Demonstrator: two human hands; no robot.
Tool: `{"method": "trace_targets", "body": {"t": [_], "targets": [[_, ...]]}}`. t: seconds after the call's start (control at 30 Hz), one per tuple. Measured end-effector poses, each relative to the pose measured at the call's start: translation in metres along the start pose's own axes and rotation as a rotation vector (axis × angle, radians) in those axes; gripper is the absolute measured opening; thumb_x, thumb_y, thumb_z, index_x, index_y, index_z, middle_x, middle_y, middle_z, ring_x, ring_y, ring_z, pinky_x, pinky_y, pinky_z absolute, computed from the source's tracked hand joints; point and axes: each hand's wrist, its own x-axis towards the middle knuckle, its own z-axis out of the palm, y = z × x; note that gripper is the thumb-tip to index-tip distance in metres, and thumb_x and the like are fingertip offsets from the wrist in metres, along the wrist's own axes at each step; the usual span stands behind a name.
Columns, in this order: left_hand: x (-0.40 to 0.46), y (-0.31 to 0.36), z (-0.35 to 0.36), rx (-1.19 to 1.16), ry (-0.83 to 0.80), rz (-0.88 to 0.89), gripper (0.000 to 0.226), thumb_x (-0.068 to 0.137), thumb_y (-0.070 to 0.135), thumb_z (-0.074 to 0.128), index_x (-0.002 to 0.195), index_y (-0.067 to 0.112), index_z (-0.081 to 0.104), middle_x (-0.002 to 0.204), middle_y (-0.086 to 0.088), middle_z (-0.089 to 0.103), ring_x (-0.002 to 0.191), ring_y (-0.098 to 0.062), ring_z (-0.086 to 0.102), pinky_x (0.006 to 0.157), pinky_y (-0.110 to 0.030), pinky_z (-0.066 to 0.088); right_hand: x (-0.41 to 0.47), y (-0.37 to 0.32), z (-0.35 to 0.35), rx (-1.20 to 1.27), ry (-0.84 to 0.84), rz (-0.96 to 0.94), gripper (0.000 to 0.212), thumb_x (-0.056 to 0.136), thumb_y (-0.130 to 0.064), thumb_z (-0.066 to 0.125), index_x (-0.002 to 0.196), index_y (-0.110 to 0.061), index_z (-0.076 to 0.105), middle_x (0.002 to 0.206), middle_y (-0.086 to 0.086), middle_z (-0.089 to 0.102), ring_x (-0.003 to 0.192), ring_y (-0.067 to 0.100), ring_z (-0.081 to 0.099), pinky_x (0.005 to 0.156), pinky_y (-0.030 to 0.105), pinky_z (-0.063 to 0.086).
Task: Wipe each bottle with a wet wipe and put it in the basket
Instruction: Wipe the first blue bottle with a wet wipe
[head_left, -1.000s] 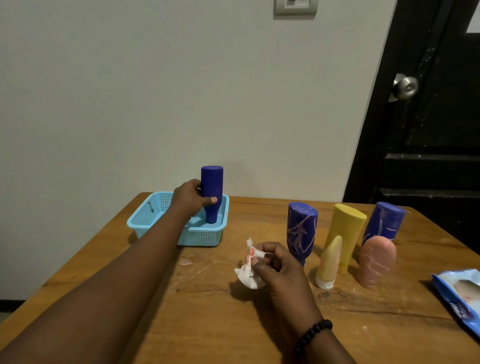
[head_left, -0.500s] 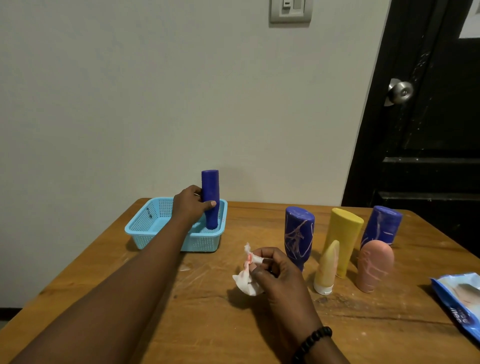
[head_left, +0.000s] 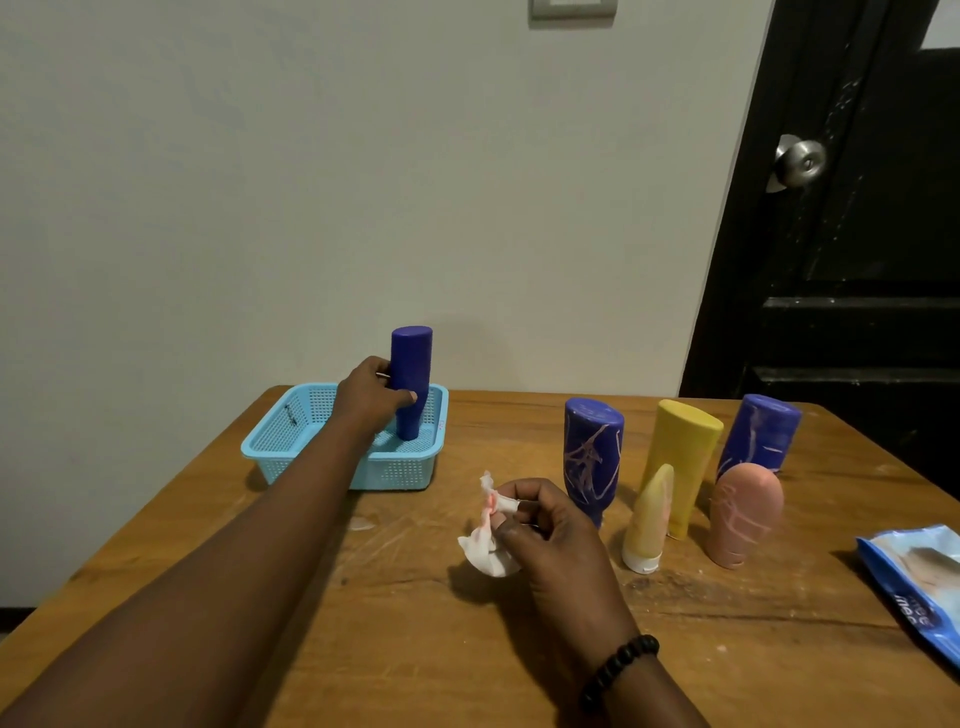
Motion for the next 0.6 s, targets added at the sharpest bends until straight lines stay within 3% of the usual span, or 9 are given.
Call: {"method": "trace_targets", "body": {"t": [0.33, 0.6], "targets": [[0.0036, -0.0044, -0.002, -0.044, 0.03, -0.01, 0.053, 0.085, 0.017, 0.077, 0.129, 0.007, 0.051, 0.127, -0.013, 0.061, 0.108, -0.025, 0.057, 0.09, -0.039, 0.047, 0.0015, 0.0029, 0.0001, -0.003, -0.009, -0.014, 0.016, 0.088, -0.018, 0.067, 0.093, -0.033, 0.069, 0.105, 0.001, 0.07, 0.096, 0.018, 0.069, 0.086, 0.043, 0.057], [0.0084, -0.0098, -0.0032, -0.053, 0.01, -0.057, 0.057, 0.083, 0.019, 0.079, 0.13, 0.009, 0.048, 0.132, -0.014, 0.06, 0.114, -0.03, 0.06, 0.099, -0.046, 0.05, 0.0012, 0.0009, -0.0017, -0.012, -0.017, -0.008, 0.015, 0.089, -0.018, 0.066, 0.094, -0.032, 0.069, 0.105, -0.001, 0.07, 0.094, 0.013, 0.069, 0.083, 0.038, 0.059]]}}
